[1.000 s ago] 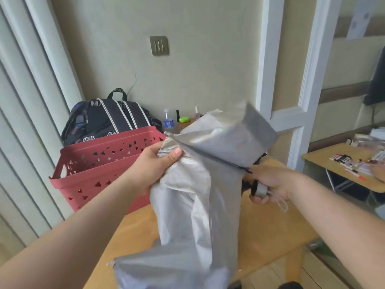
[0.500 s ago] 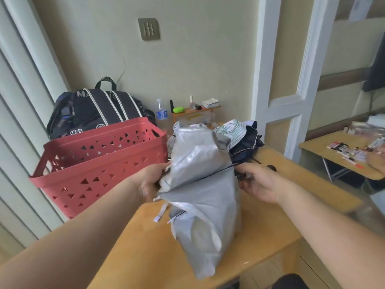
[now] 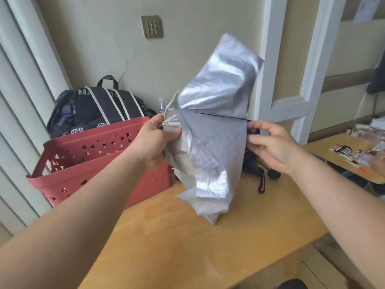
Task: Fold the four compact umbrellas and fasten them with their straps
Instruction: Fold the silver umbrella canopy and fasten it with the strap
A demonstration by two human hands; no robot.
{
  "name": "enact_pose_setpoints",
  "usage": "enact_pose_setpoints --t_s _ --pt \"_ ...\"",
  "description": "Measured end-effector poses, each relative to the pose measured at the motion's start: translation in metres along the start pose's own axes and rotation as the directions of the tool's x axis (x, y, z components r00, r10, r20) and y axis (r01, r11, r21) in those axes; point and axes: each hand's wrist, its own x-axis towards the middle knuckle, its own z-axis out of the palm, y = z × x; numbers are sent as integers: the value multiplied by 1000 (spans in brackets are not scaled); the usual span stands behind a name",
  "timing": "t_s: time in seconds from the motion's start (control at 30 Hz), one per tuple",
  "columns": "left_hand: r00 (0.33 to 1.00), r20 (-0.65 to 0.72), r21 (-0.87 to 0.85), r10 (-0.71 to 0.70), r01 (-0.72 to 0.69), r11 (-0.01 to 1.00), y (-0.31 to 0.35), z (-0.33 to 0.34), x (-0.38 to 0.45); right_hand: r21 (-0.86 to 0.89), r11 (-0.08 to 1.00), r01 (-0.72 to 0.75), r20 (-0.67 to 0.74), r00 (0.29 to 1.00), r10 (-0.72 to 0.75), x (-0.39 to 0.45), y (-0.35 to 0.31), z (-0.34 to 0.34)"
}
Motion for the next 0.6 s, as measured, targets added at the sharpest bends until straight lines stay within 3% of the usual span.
enact_pose_setpoints --t_s 0.07,0.13,0.23,0.33,0.37,0.4,0.43,0.47,0.5,0.6 --pt "996 13 36 -85 85 996 -19 1 1 5 993 -118 -53 992 118 0 22 -6" --pt "989 -20 200 -144 145 969 -46 4 -5 -81 962 -261 -138 959 249 -4 62 -12" --pt "992 33 385 -122 100 918 -86 3 -26 -237 872 -428 -264 892 366 -17 119 -25" --pt "996 -36 558 81 -47 828 -107 -6 -63 -578 748 -326 -258 943 211 -26 144 -33" --pt "986 -25 571 166 -122 812 -111 -9 -78 -748 618 -242 -208 970 128 -29 144 -34" --pt "974 3 566 224 -187 803 -116 -14 -89 -893 421 -158 -143 987 66 -30 145 -35" --pt "965 49 546 256 -241 803 -120 -18 -101 -970 229 -86 -87 996 9 -32 144 -35" --pt "961 90 521 263 -270 810 -127 -24 -110 -989 131 -63 -71 996 -50 -33 146 -39" --pt "958 140 520 252 -288 804 -134 -30 -118 -990 117 -77 -90 990 -108 -37 146 -40" --pt "921 331 636 207 -380 672 -151 -47 -137 -956 270 -118 -173 966 -191 -48 142 -48"
